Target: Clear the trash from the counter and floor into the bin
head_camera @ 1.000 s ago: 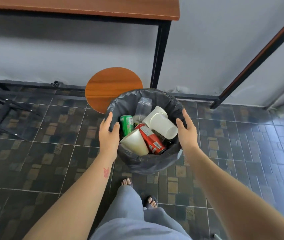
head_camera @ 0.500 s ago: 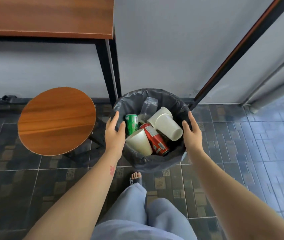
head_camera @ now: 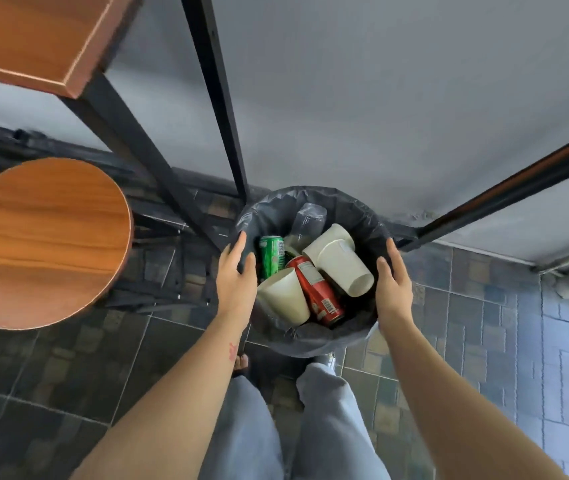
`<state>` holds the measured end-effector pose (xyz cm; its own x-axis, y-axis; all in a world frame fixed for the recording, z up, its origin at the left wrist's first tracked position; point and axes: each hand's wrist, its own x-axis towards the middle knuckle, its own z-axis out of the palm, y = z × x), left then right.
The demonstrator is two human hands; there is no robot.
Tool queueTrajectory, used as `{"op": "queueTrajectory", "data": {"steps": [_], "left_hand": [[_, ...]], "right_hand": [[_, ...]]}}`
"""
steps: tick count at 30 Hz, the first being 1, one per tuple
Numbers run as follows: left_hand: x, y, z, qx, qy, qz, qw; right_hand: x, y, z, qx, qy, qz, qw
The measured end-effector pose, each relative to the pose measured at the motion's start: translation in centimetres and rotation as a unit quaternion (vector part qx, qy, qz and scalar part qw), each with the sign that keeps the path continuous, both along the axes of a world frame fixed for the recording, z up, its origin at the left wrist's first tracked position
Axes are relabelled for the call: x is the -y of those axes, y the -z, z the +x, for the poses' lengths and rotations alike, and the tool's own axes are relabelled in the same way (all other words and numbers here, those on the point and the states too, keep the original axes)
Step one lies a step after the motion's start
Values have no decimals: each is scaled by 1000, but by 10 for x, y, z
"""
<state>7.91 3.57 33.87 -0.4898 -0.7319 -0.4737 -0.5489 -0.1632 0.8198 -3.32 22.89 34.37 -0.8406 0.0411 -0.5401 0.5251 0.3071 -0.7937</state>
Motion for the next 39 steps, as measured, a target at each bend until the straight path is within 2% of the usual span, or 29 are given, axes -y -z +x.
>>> {"op": "queueTrajectory", "data": {"steps": [6, 10, 22, 30, 35, 37, 39], "left_hand": [[-11, 80, -40, 15, -83, 30, 996], [-2, 151, -61, 26, -104, 39, 994], [41, 351, -88, 17, -124, -21, 992], [60, 424, -83, 84, -13, -90, 992], [64, 442, -76, 138, 64, -135, 979], [64, 442, -66, 217, 146, -163, 951], [63, 435, -58, 308, 228, -184, 905]], "right_hand": [[5, 79, -62, 10, -73, 18, 997], [16, 151, -87, 18, -76, 9, 997], [63, 360, -119, -45, -144, 18, 988], [78, 439, -123, -82, -178, 36, 980], [76, 449, -123, -109, -247, 85, 959], [68, 447, -122, -100, -310, 150, 934], [61, 437, -120, -93, -371, 237, 893]]}}
